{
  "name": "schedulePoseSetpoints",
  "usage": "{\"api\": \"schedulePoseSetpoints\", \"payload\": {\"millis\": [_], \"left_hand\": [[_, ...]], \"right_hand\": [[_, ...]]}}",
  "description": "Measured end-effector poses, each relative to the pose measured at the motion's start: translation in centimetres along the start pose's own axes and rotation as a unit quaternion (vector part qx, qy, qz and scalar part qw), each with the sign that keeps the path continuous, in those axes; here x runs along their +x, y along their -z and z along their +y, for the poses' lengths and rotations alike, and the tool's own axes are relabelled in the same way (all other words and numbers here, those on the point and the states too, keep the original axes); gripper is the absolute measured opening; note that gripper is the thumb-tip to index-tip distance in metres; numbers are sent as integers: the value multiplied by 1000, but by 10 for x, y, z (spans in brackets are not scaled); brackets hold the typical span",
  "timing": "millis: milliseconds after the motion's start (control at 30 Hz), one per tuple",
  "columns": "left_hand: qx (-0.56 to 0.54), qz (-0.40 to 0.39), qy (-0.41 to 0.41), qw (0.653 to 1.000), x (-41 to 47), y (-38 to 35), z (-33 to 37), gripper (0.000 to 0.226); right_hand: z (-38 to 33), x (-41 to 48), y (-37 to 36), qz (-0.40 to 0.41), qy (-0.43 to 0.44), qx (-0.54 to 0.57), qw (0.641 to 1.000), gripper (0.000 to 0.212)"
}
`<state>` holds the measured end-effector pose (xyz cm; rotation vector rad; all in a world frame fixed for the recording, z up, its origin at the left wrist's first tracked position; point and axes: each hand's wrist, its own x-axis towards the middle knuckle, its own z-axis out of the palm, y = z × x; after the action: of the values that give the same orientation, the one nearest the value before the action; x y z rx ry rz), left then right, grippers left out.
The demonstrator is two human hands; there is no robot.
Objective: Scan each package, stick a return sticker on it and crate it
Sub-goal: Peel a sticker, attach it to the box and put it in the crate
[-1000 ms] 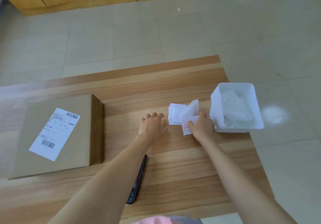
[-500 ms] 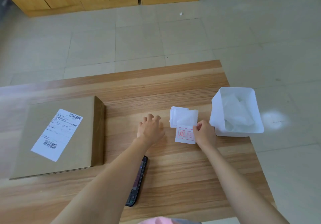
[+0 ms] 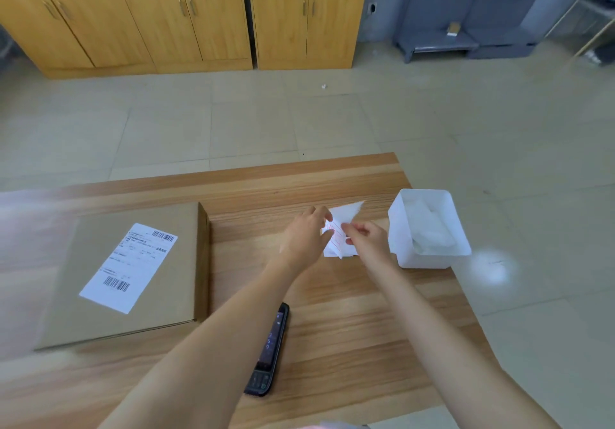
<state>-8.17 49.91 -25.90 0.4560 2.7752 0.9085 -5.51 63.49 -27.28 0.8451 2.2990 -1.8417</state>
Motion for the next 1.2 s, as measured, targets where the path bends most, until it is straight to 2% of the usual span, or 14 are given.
{"api": "schedulePoseSetpoints", "payload": {"millis": [100, 467, 633, 1200], "left_hand": [[-18, 30, -27, 999, -8, 17, 1, 16], [-7, 47, -59, 997, -41, 53, -20, 9], [-2, 73, -71, 995, -40, 65, -16, 10], [1, 76, -69, 995, -41, 70, -27, 19]], "right_hand": [[-16, -14, -15, -20, 20, -19, 999, 14], [-38, -59, -40, -56, 29, 3, 998, 16], [-53, -68, -38, -67, 12, 19, 997, 16], [-56, -77, -46, -100, 2, 71, 992, 9]]}}
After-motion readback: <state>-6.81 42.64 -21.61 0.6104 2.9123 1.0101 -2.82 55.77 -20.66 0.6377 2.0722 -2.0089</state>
